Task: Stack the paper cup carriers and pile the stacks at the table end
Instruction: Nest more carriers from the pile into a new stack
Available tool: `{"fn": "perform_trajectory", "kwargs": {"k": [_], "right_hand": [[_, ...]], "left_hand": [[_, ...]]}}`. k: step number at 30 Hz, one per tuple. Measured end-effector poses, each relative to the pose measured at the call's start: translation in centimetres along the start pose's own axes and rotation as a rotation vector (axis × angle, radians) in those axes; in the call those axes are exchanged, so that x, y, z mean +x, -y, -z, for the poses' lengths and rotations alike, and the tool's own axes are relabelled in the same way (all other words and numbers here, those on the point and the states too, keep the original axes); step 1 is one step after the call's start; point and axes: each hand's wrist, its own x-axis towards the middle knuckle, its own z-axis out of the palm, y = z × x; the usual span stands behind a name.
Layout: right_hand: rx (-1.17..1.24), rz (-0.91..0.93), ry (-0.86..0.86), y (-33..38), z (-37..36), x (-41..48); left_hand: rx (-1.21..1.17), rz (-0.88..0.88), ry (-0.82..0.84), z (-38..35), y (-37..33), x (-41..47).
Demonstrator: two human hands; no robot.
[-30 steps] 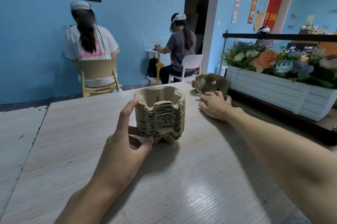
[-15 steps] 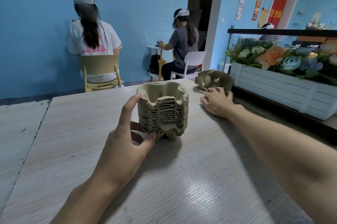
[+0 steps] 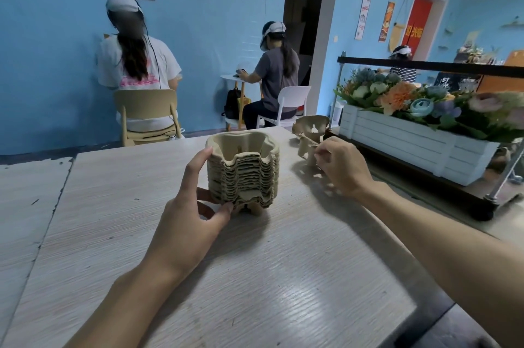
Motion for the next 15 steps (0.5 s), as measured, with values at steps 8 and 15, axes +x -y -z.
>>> {"fn": "perform_trajectory", "kwargs": {"k": [8, 15], "right_hand": [[0.237, 0.089, -0.198, 4.0, 3.4, 0.5], [0.458, 0.263, -0.247, 9.6, 6.7, 1.1]], "left_hand": [[-0.006, -0.003, -0.003, -0.1, 0.1, 0.0], [0.012, -0.008, 0.003, 0.0, 0.1, 0.0]]}}
